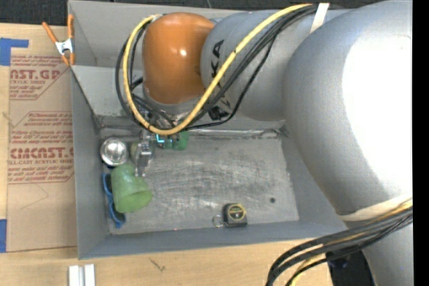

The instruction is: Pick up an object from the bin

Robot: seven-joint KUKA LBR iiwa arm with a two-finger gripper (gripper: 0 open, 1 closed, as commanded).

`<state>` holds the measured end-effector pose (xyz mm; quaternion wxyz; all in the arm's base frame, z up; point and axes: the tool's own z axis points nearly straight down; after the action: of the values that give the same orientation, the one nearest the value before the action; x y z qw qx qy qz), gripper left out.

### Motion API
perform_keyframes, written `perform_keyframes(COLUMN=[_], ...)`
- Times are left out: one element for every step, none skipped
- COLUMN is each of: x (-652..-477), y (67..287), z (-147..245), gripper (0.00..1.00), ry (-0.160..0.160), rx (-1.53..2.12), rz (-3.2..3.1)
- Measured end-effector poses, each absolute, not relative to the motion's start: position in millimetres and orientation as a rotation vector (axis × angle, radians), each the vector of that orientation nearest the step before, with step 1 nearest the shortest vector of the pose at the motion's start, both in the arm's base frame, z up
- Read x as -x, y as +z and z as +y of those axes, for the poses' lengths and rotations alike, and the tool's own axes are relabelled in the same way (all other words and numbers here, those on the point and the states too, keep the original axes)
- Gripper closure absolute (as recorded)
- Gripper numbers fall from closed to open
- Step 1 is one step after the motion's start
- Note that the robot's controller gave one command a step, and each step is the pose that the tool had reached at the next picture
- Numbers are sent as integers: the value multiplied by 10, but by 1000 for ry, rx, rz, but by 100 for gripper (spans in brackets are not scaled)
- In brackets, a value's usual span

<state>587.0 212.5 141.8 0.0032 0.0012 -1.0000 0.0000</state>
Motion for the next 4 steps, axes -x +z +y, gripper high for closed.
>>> perform_keyframes(x=[-5917, -5396, -5051, -5186], y=[857, 1001, 1248, 766], z=[1694, 2194, 2434, 2476], gripper=[0, 0, 0, 0], ry=[-12, -4, -4, 1], rx=[-241, -1164, -1759, -2142], rz=[-3151, -2920, -2605, -2306])
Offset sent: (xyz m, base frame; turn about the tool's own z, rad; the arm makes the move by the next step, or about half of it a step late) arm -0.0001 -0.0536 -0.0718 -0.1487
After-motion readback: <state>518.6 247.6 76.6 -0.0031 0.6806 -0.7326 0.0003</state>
